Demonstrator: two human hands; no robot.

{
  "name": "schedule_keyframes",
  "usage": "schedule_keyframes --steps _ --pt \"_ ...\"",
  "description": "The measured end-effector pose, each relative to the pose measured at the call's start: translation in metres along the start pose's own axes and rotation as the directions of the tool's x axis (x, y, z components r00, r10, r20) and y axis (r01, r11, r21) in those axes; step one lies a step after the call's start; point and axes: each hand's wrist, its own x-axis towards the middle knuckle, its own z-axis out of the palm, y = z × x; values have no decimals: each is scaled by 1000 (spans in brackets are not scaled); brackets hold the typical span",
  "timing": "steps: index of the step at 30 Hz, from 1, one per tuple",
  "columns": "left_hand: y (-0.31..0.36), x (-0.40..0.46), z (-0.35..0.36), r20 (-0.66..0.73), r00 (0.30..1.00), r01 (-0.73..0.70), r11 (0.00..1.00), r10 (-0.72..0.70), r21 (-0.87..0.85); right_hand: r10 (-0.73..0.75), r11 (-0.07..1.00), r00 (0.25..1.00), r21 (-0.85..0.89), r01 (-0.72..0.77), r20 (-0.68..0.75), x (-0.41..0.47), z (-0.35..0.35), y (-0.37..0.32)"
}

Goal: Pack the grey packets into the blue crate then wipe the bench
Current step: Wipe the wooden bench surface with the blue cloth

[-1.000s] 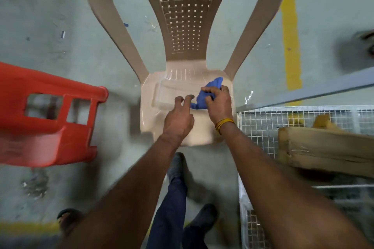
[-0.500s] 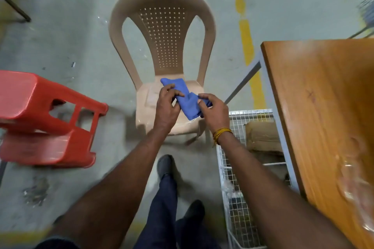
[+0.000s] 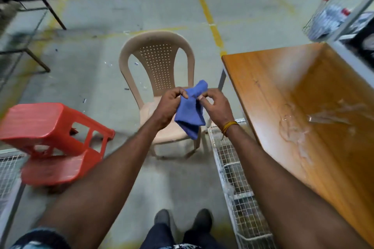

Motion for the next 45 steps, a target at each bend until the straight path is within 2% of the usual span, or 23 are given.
schedule_keyframes --steps 3,6,8,10,11,14,19,23,27,30,31,32,35,39,42,45 --pt "23 -21 0 180 984 14 1000 -16 13 -18 999 1000 -50 17 -22 -14 -19 -13" --pt "44 -44 -2 373 928 -3 997 -24 72 39 998 971 -50 -28 236 -32 -42 -33" --pt "56 -61 -6 490 869 17 994 -68 107 134 990 889 -17 -141 438 -52 -54 -51" --pt "65 -79 -10 591 798 59 992 -114 111 207 963 811 31 -266 548 -75 -58 -68" --pt "67 -90 -12 634 762 69 990 -130 120 230 942 801 79 -325 553 -88 -57 -75" --pt "71 -125 -18 713 683 82 987 -155 136 283 859 827 254 -444 486 -128 -48 -86" --pt "56 -159 -24 727 673 157 987 -139 43 301 806 864 377 -457 404 -200 -39 -84" --pt "48 -182 -13 685 691 250 965 -231 73 344 896 924 238 -376 166 -248 -50 -101" --pt "45 -212 14 622 722 248 952 -304 178 332 942 941 73 -327 -71 -287 -75 -119" --pt "38 -227 42 704 590 353 910 -395 215 308 949 913 16 -315 -266 -319 -95 -125" --pt "37 -233 52 722 565 329 912 -399 246 308 946 894 4 -324 -325 -330 -103 -126" --pt "36 -238 62 721 573 275 920 -391 280 312 940 871 -7 -340 -379 -342 -111 -126" --pt "32 -255 98 666 675 118 937 -318 327 327 918 798 -30 -396 -505 -384 -133 -131" --pt "34 -290 155 563 806 49 969 -182 243 346 899 757 -35 -436 -554 -455 -165 -132" --pt "32 -325 201 565 825 -109 978 -10 177 381 887 730 3 -461 -568 -510 -187 -134" --pt "34 -375 245 526 838 -327 907 149 264 402 856 679 -10 -517 -614 -563 -207 -142"
